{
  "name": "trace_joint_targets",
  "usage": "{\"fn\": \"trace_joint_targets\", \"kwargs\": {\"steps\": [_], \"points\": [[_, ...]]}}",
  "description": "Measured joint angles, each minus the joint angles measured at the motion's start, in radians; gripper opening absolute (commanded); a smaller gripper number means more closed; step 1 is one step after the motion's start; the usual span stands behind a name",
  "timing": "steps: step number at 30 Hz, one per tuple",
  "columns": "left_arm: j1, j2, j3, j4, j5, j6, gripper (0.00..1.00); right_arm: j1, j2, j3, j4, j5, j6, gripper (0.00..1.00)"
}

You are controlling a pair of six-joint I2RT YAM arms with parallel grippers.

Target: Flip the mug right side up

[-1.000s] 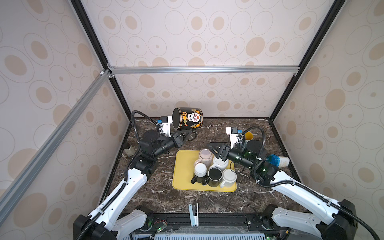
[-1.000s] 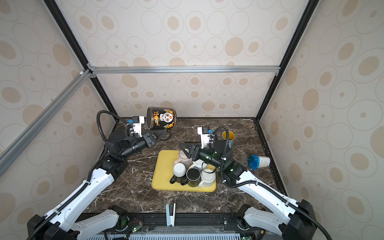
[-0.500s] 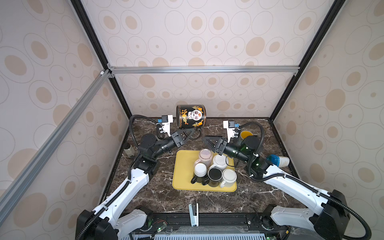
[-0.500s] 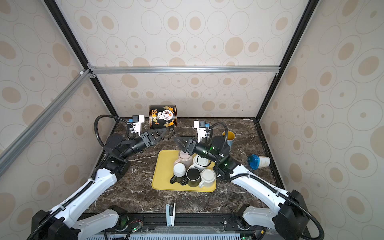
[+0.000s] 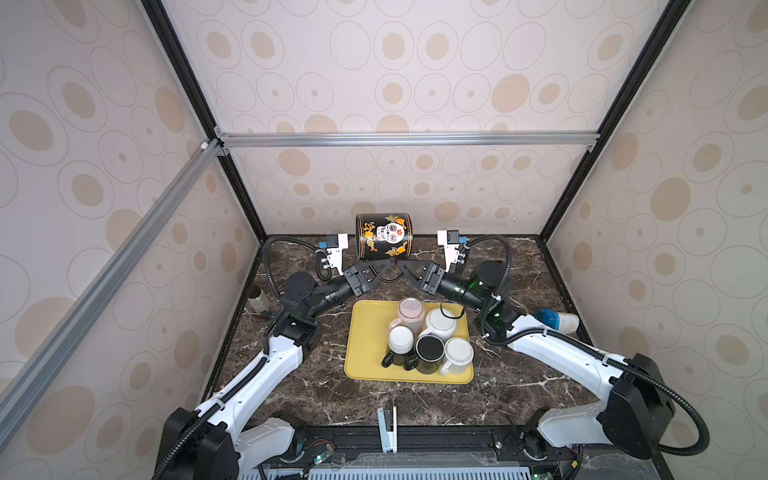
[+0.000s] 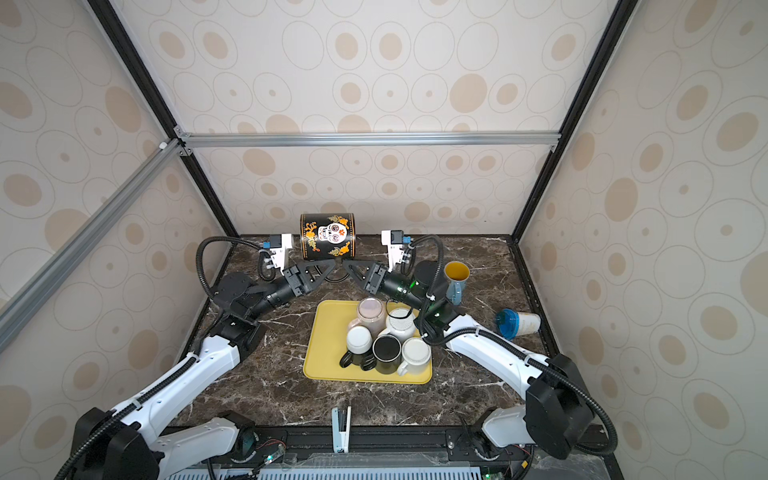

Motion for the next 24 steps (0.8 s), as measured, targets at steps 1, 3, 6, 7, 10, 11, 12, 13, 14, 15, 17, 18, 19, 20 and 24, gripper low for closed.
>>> {"fn": "trace_joint_targets", "kwargs": {"steps": [1,3,6,7,10,11,12,13,14,15,17,18,19,20,24], "points": [[0.0,0.002,-0.001,0.009,0.0,-0.004,0.0,0.0,0.007,0.005,0.006,-0.002,0.007,0.31],[0.0,0.003,-0.003,0.02,0.0,-0.008,0.0,0.0,0.02,0.015,0.014,-0.008,0.018,0.31],[-0.003,0.003,-0.007,0.032,0.0,-0.011,0.0,0.0,0.038,0.025,0.031,-0.018,0.036,0.3],[-0.004,0.003,-0.008,0.032,-0.002,-0.011,0.0,0.0,0.044,0.027,0.037,-0.019,0.04,0.3],[-0.008,0.008,-0.01,0.032,-0.003,-0.011,0.0,0.0,0.056,0.029,0.047,-0.026,0.058,0.29],[-0.01,0.011,-0.01,0.035,-0.004,-0.011,0.0,0.0,0.06,0.032,0.047,-0.028,0.063,0.29],[-0.012,0.016,-0.01,0.04,-0.005,-0.011,0.0,0.0,0.065,0.035,0.047,-0.031,0.068,0.28],[-0.014,0.021,-0.01,0.047,-0.004,-0.011,0.0,0.0,0.072,0.039,0.05,-0.037,0.076,0.25],[-0.016,0.026,-0.01,0.053,-0.006,-0.011,0.0,0.0,0.079,0.043,0.055,-0.044,0.085,0.22],[-0.018,0.031,-0.011,0.06,-0.008,-0.011,0.0,0.0,0.088,0.047,0.062,-0.05,0.098,0.2],[-0.018,0.04,-0.015,0.077,-0.012,-0.011,0.0,0.0,0.097,0.048,0.078,-0.053,0.12,0.13],[-0.017,0.045,-0.018,0.086,-0.013,-0.011,0.0,0.0,0.1,0.048,0.082,-0.057,0.135,0.09],[-0.017,0.05,-0.019,0.099,-0.013,-0.014,0.0,-0.003,0.102,0.048,0.086,-0.063,0.146,0.02],[-0.017,0.053,-0.019,0.106,-0.013,-0.017,0.0,-0.004,0.105,0.048,0.095,-0.068,0.152,0.0],[-0.017,0.069,-0.021,0.137,-0.012,-0.022,0.0,-0.008,0.112,0.05,0.113,-0.073,0.158,0.0]]}}
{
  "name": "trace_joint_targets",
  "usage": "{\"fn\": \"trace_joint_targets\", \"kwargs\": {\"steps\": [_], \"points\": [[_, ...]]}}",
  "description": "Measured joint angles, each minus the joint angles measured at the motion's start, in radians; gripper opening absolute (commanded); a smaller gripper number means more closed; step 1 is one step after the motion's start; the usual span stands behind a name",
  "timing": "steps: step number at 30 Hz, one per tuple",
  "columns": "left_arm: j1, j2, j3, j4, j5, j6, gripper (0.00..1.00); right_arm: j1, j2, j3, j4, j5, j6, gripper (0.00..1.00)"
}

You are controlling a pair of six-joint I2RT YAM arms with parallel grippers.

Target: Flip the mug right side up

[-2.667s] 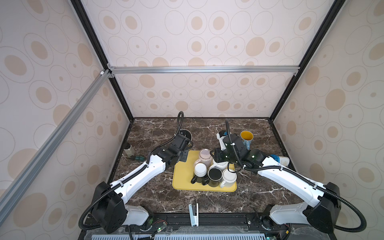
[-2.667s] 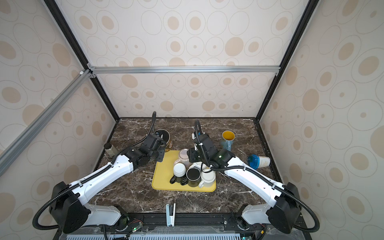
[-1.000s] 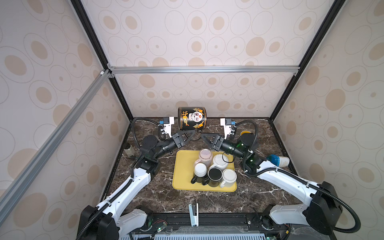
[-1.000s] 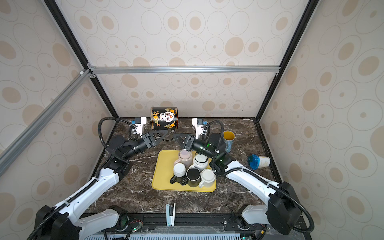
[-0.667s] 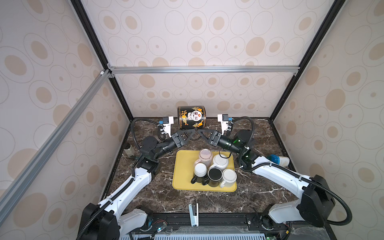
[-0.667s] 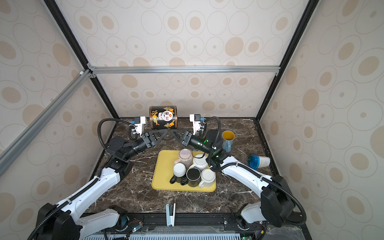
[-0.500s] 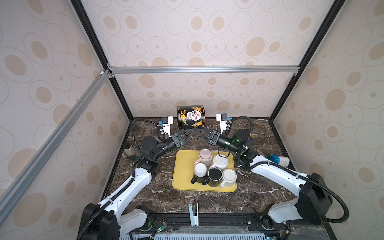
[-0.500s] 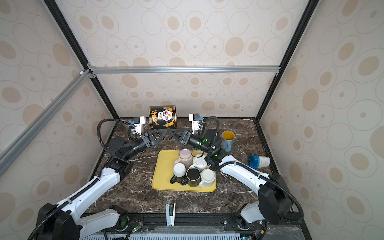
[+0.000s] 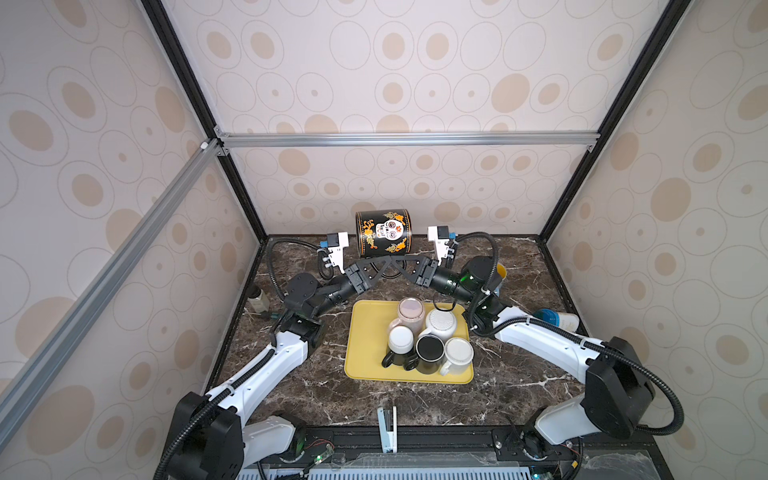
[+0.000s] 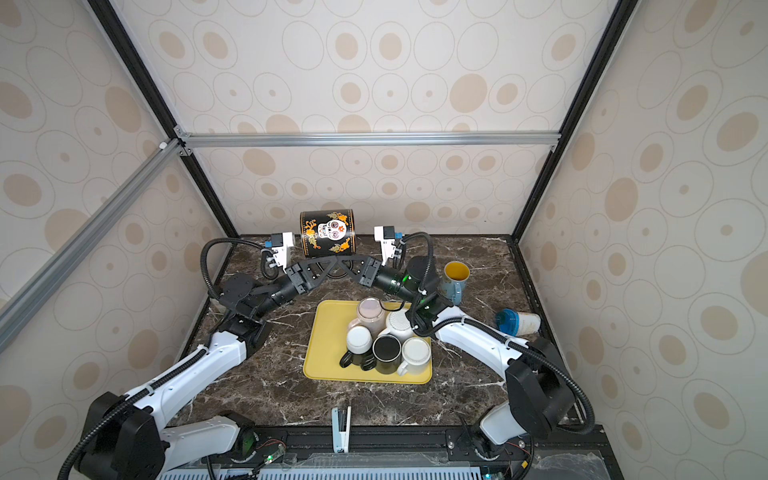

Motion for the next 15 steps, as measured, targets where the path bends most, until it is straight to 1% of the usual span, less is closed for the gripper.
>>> {"fn": "trace_joint_targets", "kwargs": {"steps": [1,2,3,4,5,8,11,15], "points": [[0.0,0.002,0.0,0.0,0.0,0.0,0.09,-0.001,0.0,0.0,-0.004,0.0,-0.003,0.0],[0.001,0.004,-0.001,-0.002,0.0,0.001,0.31,-0.002,0.0,0.0,-0.011,0.002,-0.007,0.0],[0.001,0.005,-0.001,-0.008,-0.001,0.01,0.59,-0.002,-0.001,0.0,-0.019,0.003,-0.013,0.0],[0.002,0.005,-0.001,-0.012,0.002,0.025,0.94,-0.002,-0.005,0.001,-0.043,0.014,-0.028,0.0],[0.002,0.005,0.0,-0.021,0.005,0.036,1.0,-0.002,-0.008,0.001,-0.068,0.023,-0.035,0.0],[0.006,-0.006,0.006,-0.111,-0.002,0.107,1.0,-0.012,-0.013,0.001,-0.144,0.047,-0.069,0.0],[0.013,-0.013,0.026,-0.254,-0.03,0.203,1.0,-0.034,-0.014,0.0,-0.214,0.055,-0.086,0.0],[0.02,-0.035,0.073,-0.503,-0.137,0.372,1.0,-0.084,-0.014,0.0,-0.289,0.063,-0.108,0.0]]}}
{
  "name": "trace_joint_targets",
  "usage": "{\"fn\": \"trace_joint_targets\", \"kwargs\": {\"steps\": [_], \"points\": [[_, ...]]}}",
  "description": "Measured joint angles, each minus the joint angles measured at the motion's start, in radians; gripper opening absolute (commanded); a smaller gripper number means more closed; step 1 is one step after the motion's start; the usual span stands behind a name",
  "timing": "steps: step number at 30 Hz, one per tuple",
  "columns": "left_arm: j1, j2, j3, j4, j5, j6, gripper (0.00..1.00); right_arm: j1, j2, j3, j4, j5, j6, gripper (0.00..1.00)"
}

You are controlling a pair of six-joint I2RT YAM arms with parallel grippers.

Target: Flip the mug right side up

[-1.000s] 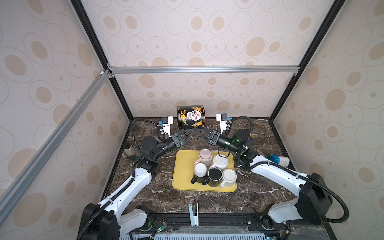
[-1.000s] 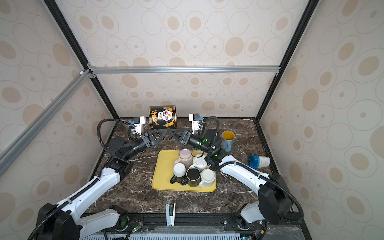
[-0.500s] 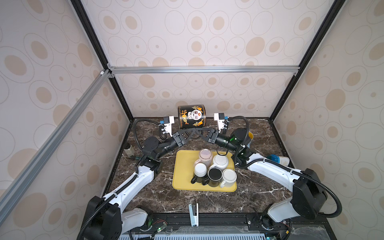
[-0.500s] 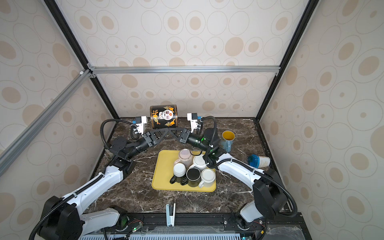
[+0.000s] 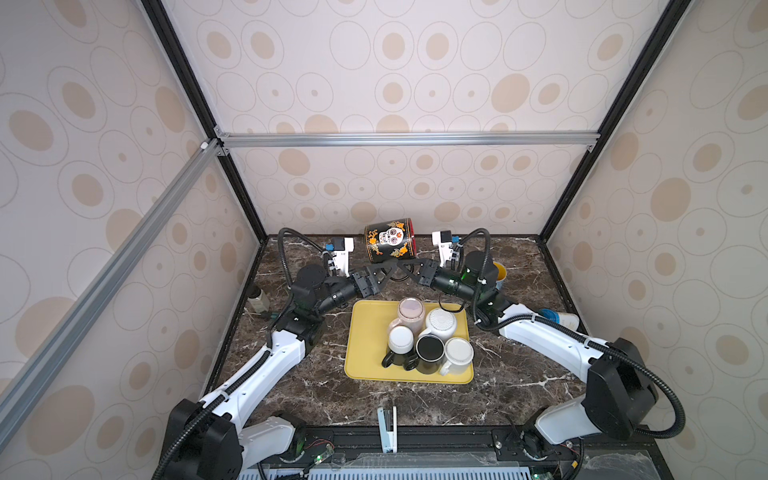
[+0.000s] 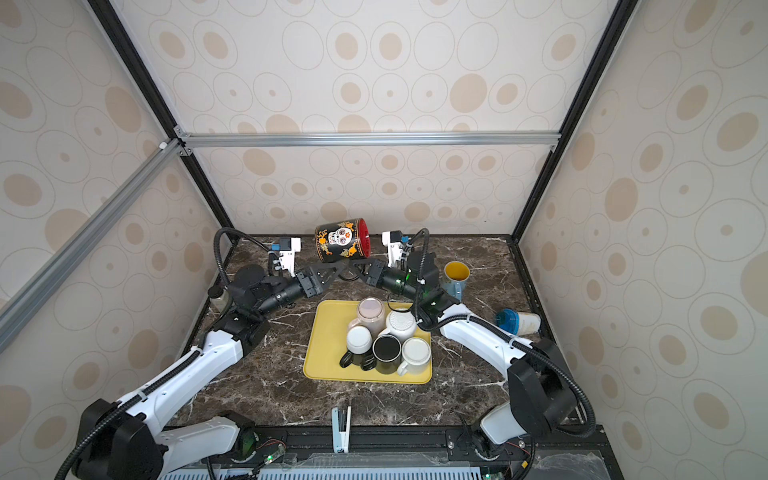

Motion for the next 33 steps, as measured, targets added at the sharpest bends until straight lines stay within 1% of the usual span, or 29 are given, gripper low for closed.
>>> {"fn": "trace_joint_targets", "kwargs": {"steps": [2,4,7,9,11,14,16,20,25,29,33], "points": [[0.0,-0.011,0.029,-0.119,-0.082,0.082,1.0,-0.021,-0.002,0.0,-0.039,0.01,-0.015,0.0],[0.001,-0.023,0.055,-0.23,-0.181,0.162,1.0,-0.034,-0.011,0.01,-0.124,0.04,-0.06,0.0],[0.002,-0.047,0.066,-0.343,-0.322,0.266,1.0,-0.034,-0.021,0.082,-0.366,0.13,-0.172,0.0],[0.002,-0.058,0.066,-0.401,-0.405,0.319,1.0,-0.028,-0.02,0.159,-0.549,0.217,-0.253,0.0],[0.003,-0.053,0.075,-0.459,-0.447,0.364,1.0,-0.023,-0.02,0.229,-0.694,0.299,-0.323,0.0],[0.003,-0.016,0.101,-0.524,-0.462,0.418,1.0,-0.023,-0.008,0.312,-0.837,0.406,-0.406,0.0],[0.003,-0.008,0.099,-0.55,-0.467,0.435,1.0,-0.024,0.018,0.362,-0.898,0.465,-0.444,0.0],[0.003,-0.031,0.086,-0.57,-0.481,0.451,1.0,-0.026,0.122,0.474,-1.016,0.573,-0.5,0.0],[0.003,-0.036,0.063,-0.557,-0.477,0.449,0.99,-0.026,0.208,0.524,-1.115,0.652,-0.549,0.0],[0.003,-0.046,-0.025,-0.523,-0.46,0.426,0.99,-0.026,0.219,0.532,-1.197,0.704,-0.582,0.0],[0.003,-0.069,-0.084,-0.523,-0.452,0.406,0.98,-0.037,0.222,0.547,-1.229,0.738,-0.61,0.0]]}}
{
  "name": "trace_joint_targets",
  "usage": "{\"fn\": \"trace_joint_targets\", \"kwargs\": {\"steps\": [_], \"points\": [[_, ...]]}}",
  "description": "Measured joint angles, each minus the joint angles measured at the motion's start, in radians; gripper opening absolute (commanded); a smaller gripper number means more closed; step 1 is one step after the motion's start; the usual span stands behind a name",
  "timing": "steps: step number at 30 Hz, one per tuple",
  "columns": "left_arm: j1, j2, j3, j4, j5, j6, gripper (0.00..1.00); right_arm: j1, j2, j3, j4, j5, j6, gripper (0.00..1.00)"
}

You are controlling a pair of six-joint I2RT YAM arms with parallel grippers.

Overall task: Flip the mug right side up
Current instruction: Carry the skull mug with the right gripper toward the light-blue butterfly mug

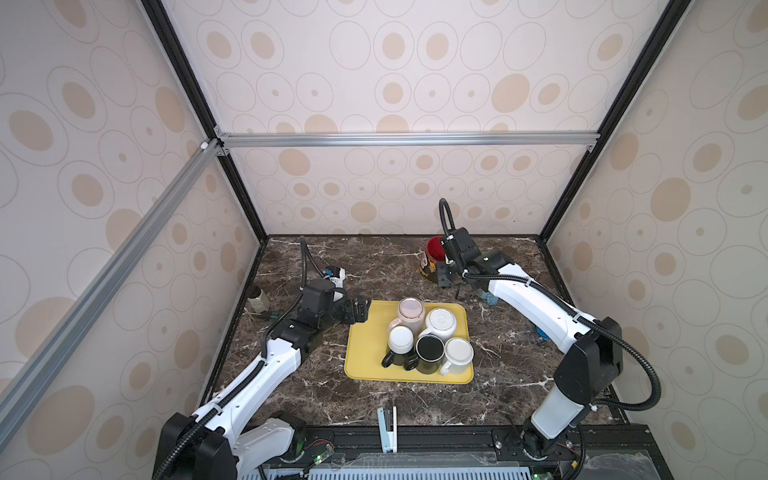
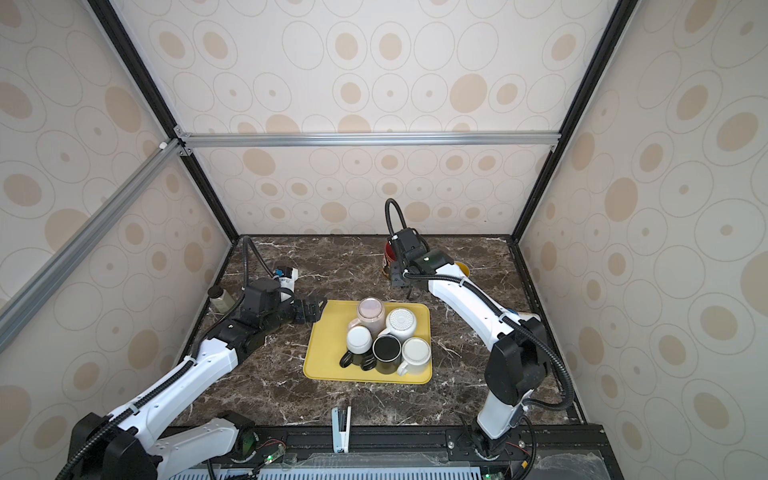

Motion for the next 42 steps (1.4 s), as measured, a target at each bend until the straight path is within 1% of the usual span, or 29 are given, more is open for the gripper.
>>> {"fn": "trace_joint_targets", "kwargs": {"steps": [7,10,20,29,42], "points": [[0.0,-0.044,-0.004,0.006,0.0,-0.004,0.98,-0.047,0.026,0.007,-0.019,0.039,-0.026,0.0],[-0.001,-0.043,-0.004,0.007,0.001,-0.004,0.98,-0.057,0.048,0.007,-0.027,0.062,-0.03,0.0],[-0.006,-0.021,0.001,0.008,0.001,-0.004,0.97,-0.074,0.068,0.006,-0.037,0.086,-0.034,0.0],[-0.013,0.017,0.002,0.026,0.012,-0.004,0.97,-0.138,0.126,-0.079,0.005,0.077,-0.029,0.0],[-0.02,0.028,0.002,0.031,0.034,-0.008,0.97,-0.145,0.143,-0.179,0.114,0.051,0.002,0.0]]}}
